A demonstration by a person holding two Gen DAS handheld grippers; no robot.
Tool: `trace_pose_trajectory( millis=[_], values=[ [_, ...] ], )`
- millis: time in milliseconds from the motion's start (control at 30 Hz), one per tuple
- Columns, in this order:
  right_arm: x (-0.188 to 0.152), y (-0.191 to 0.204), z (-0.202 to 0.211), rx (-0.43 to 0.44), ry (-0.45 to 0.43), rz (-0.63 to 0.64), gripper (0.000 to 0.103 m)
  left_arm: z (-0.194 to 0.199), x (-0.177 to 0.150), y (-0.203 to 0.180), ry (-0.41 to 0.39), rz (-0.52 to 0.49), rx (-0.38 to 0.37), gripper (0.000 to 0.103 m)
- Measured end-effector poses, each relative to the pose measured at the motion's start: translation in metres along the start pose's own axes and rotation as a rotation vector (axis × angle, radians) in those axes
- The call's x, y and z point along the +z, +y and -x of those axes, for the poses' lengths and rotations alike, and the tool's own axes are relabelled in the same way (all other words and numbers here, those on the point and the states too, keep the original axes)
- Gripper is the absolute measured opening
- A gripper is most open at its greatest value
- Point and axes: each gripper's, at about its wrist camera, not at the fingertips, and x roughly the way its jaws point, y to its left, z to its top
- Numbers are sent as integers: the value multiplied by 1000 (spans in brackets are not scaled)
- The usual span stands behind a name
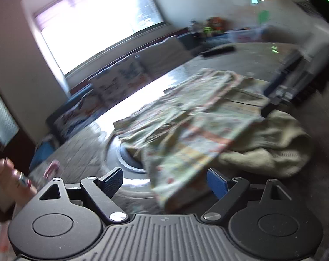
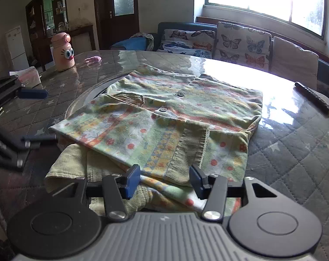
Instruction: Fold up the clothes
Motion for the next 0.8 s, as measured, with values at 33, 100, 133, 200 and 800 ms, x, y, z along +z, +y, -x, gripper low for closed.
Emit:
trace_pose_trajectory(
  millis=[33,100,133,200,800],
  values=[
    [-1,1,3,4,-1,7,51,3,-1,-9,-13,-41,-19,86],
    [-3,2,6,7,3,21,52,5,-2,-29,-42,-124,-48,86],
    [-4,3,8,8,6,29,52,5,-2,-37,-56,-159,-57,86],
    [-7,5,13,9,10,46,53,4,0,-51,-82,-212,-70,83],
    [-27,26,38,-8,-42,283,66,-25,56,-11,-127,94,-201,10]
  ],
)
